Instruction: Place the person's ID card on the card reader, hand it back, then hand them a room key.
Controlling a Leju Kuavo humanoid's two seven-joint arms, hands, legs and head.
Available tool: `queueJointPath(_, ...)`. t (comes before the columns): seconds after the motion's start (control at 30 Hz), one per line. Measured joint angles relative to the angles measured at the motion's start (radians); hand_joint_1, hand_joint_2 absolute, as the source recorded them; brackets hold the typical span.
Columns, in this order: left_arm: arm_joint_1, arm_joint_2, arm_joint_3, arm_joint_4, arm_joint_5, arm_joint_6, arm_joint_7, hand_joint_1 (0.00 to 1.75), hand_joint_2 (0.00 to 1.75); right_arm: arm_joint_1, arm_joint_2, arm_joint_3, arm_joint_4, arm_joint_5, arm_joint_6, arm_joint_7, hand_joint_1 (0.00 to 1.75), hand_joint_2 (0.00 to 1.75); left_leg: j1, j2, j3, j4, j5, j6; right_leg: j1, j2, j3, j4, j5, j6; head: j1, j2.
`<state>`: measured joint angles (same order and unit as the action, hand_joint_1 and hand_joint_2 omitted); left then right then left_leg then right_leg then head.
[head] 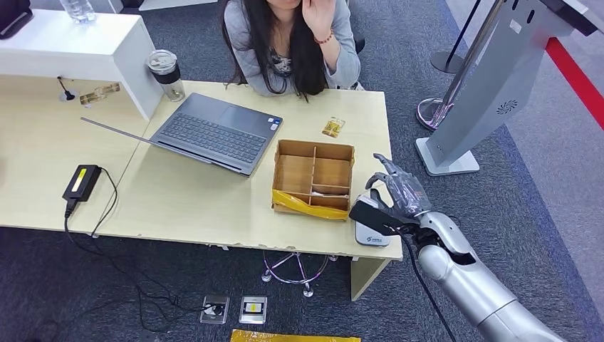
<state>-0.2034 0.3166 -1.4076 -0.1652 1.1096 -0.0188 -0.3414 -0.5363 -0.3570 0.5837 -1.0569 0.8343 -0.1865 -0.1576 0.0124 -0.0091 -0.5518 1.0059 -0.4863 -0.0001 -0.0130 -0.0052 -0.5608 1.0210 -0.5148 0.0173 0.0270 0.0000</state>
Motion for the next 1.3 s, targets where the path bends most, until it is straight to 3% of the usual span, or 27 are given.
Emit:
queueJointPath(0.47,0.0,0.0,0.0,0.0,-0.001,0.001,0.0,0.0,0.0,0.009,-0.004,0.03,0.07,-0.037,0.099,-0.015,1.75,1.75,0.0,0.0,0.0,0.0,0.0,0.0,0.0,0.0,0.0,0.0,0.0,0.0,0.0,0.0)
queueJointPath(1.3,0.0,0.0,0.0,0.0,-0.001,-0.003,0.0,0.0,0.0,-0.032,-0.012,0.042,0.174,-0.097,0.13,-0.022,1.75,1.75,0.0,0.0,0.0,0.0,0.0,0.0,0.0,0.0,0.0,0.0,0.0,0.0,0.0,0.0)
